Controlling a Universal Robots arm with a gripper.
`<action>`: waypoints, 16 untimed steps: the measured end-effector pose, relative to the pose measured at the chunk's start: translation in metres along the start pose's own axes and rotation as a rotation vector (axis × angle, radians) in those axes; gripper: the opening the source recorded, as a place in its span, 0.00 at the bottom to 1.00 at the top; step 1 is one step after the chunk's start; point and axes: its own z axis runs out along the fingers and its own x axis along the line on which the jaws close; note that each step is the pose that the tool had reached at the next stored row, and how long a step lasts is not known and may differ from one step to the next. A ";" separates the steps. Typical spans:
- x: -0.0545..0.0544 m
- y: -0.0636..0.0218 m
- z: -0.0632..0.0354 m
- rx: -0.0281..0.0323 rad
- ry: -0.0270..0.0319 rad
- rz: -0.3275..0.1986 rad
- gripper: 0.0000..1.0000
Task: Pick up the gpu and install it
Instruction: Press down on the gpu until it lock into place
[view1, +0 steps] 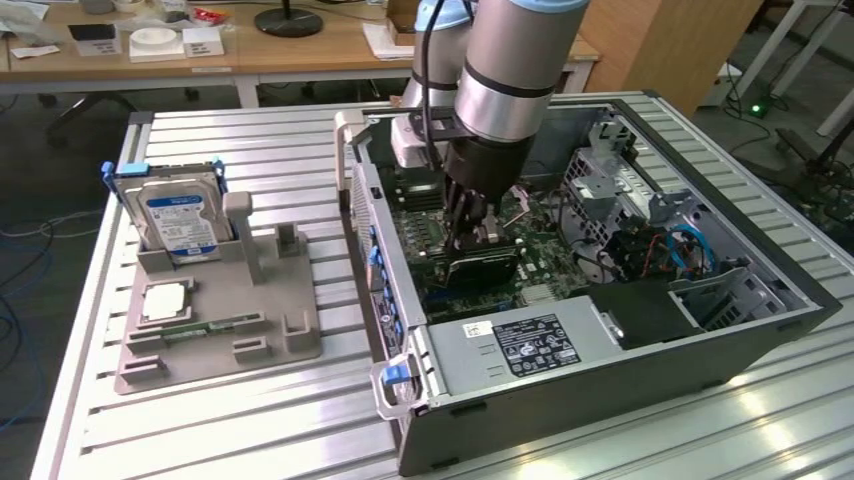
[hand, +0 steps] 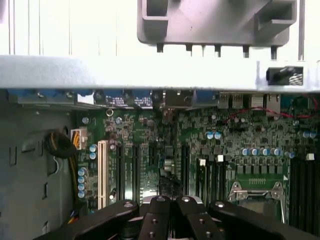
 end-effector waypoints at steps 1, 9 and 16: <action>0.000 0.0009 -0.0013 0.0000 -0.0001 0.000 0.11; 0.000 0.0080 -0.0169 -0.0001 0.0000 -0.002 0.11; 0.000 0.0131 -0.0181 0.0037 0.0014 -0.010 0.11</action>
